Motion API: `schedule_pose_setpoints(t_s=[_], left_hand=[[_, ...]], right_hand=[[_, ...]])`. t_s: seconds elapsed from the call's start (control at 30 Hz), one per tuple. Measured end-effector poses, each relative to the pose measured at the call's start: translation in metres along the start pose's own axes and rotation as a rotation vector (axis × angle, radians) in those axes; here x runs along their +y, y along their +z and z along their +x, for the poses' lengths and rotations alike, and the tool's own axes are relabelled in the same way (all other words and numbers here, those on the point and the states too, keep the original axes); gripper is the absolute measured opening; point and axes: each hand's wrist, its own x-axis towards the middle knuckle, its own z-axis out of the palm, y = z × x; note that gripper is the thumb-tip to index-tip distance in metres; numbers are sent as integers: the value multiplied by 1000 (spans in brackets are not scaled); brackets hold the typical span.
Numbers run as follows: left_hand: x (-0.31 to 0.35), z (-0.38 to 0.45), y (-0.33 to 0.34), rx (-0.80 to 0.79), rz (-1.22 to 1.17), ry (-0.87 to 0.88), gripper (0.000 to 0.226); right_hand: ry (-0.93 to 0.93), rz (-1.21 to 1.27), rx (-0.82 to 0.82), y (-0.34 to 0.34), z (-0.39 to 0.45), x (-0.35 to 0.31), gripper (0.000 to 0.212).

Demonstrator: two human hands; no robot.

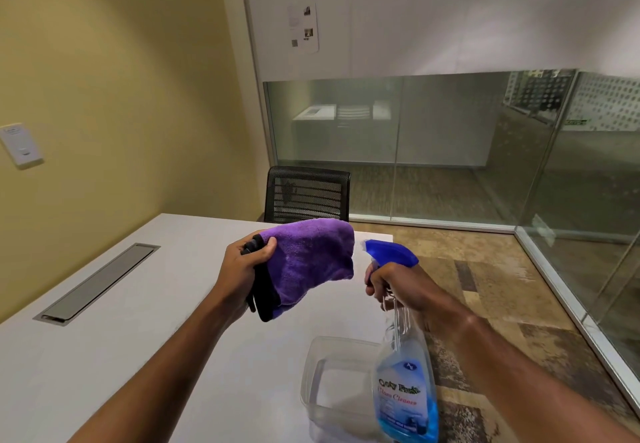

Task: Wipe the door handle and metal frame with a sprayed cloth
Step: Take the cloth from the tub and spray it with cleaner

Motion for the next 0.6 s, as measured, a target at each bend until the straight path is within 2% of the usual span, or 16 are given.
schedule_pose_setpoints(t_s=[0.13,0.27,0.43,0.6], left_hand=[[1,2,-1,19,-17,-11,18],[1,4,0,41,-22,-11,16],[1,5,2,58,-33,-17,20],[2,5,-2,57,-47,-7,21]], right_hand=[[16,21,-1,-3,-3,3,26],[-55,18,-153,15,-19,3,12],[-68,-4,-243,28,-23,-1,22],[-91,52,-119,19,-7,4,11]])
